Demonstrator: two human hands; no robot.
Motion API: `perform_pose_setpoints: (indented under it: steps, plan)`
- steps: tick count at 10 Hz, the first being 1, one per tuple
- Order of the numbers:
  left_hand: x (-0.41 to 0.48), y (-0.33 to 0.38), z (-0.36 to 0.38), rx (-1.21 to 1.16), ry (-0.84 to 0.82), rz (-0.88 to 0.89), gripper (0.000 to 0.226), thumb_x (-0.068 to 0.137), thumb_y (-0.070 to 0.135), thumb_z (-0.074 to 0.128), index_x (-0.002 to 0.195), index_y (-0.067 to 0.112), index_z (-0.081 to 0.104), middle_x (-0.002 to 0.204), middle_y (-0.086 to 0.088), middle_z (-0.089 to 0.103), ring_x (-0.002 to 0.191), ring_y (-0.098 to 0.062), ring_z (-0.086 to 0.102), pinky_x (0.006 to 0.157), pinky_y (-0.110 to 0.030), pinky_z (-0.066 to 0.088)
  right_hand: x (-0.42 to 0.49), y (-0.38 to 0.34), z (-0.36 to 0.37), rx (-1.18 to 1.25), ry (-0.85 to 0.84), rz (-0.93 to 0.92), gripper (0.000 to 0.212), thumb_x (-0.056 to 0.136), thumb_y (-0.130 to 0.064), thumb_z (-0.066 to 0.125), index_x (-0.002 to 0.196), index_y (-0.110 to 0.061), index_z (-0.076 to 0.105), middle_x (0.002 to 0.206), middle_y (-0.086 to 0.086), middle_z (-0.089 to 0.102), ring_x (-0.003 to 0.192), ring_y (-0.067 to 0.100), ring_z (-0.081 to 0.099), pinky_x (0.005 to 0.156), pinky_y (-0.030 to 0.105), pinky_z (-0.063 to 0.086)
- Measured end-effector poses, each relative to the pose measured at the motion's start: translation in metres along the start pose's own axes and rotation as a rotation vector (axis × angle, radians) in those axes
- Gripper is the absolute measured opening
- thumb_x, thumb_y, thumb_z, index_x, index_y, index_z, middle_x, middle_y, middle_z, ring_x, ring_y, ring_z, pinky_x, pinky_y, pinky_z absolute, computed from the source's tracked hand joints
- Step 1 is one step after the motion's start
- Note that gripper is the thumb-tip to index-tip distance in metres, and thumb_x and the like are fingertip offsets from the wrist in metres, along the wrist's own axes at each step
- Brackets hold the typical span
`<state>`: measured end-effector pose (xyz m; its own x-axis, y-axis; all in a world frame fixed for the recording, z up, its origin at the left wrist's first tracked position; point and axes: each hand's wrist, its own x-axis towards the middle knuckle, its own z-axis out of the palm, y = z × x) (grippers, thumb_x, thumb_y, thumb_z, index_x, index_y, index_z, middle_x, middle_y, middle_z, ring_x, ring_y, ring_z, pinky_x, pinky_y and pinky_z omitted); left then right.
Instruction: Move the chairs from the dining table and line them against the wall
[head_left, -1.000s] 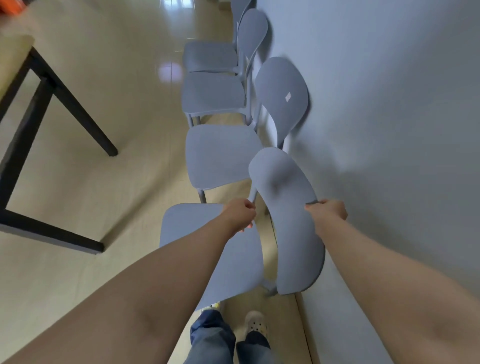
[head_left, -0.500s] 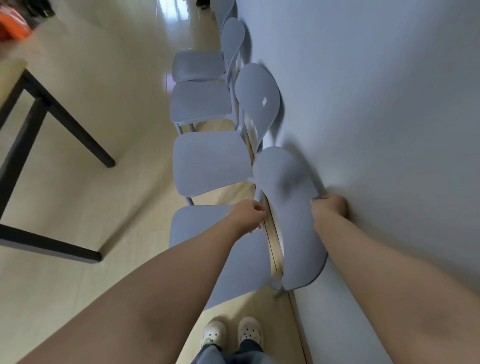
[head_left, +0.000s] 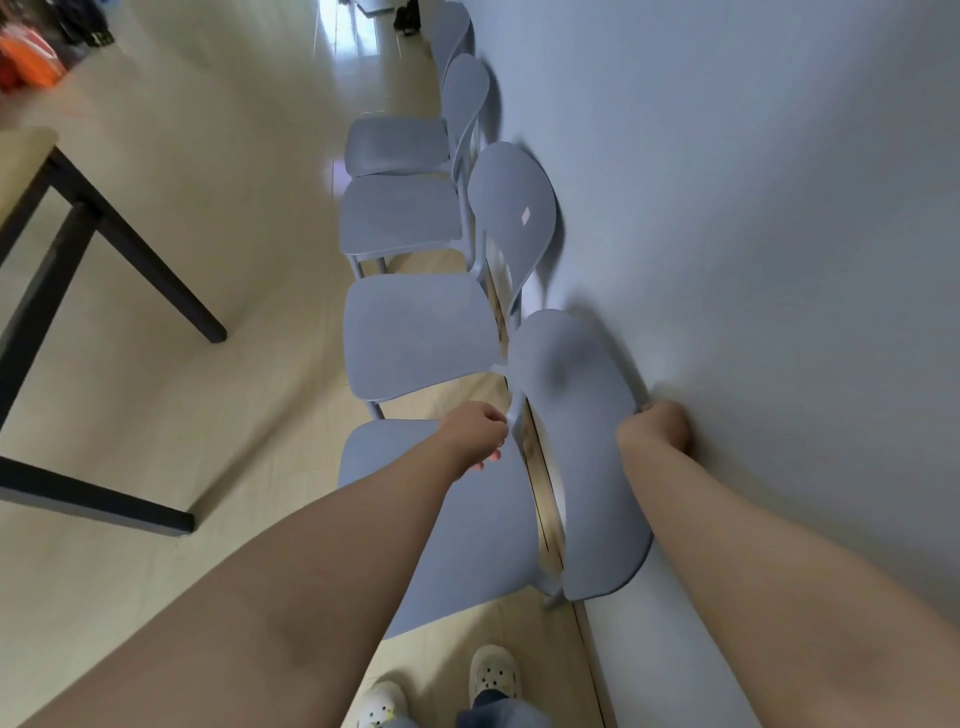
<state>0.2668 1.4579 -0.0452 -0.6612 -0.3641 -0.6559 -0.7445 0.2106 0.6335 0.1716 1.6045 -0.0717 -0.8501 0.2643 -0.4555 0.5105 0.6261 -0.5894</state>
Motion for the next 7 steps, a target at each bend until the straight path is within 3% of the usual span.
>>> perform_pose_setpoints:
  steps: [2,3,4,5,6,7]
  plan:
    - [-0.003,0.003,-0.009,0.025,-0.049,0.053,0.032,0.095,0.009,0.04,0.121,0.005,0.059,0.109,-0.018,0.066,0.094,-0.027,0.06,0.084,-0.034,0.05,-0.012,0.007,-0.006,-0.073,0.07,0.025,0.035,0.091,0.005,0.047,0.125,0.011,0.055,0.129,0.028,0.058,0.123,0.038,0.056,0.099,0.04,0.046]
    - [-0.004,-0.001,-0.02,0.035,-0.065,0.077,0.032,0.096,0.008,0.04,0.122,0.004,0.058,0.101,-0.013,0.062,0.092,-0.024,0.059,0.077,-0.03,0.049,-0.016,0.004,-0.012,-0.089,0.042,0.092,0.039,0.095,0.003,0.039,0.133,0.013,0.043,0.138,0.025,0.05,0.131,0.037,0.047,0.105,0.038,0.04]
    - [-0.008,-0.008,-0.032,0.063,-0.07,0.096,0.032,0.096,0.007,0.04,0.123,0.002,0.057,0.108,-0.017,0.063,0.091,-0.021,0.058,0.067,-0.025,0.048,-0.027,-0.003,-0.012,-0.135,0.072,0.152,0.041,0.095,0.001,0.042,0.134,0.014,0.04,0.141,0.027,0.046,0.132,0.038,0.045,0.107,0.039,0.038]
    - [-0.012,-0.018,-0.048,0.084,-0.077,0.108,0.032,0.096,0.008,0.04,0.122,0.003,0.057,0.104,-0.014,0.061,0.093,-0.023,0.059,0.076,-0.029,0.048,-0.051,-0.008,-0.003,-0.139,0.113,0.056,0.045,0.089,-0.004,0.049,0.133,0.004,0.046,0.138,0.023,0.049,0.128,0.039,0.048,0.105,0.043,0.04]
    - [-0.013,-0.028,-0.062,0.096,-0.077,0.127,0.032,0.096,0.009,0.04,0.122,0.003,0.058,0.108,-0.016,0.064,0.101,-0.027,0.063,0.086,-0.034,0.051,-0.069,-0.01,0.014,-0.038,0.067,-0.037,0.042,0.088,-0.01,0.049,0.129,-0.011,0.054,0.133,0.014,0.057,0.118,0.033,0.056,0.101,0.038,0.045]
    - [-0.018,-0.041,-0.073,0.136,-0.075,0.142,0.031,0.097,0.01,0.041,0.122,0.003,0.057,0.119,-0.019,0.065,0.113,-0.032,0.062,0.095,-0.037,0.051,-0.102,-0.035,0.016,0.359,-0.046,-0.068,0.031,0.091,-0.004,0.048,0.119,-0.007,0.063,0.101,0.008,0.063,0.077,0.021,0.055,0.068,0.024,0.043]
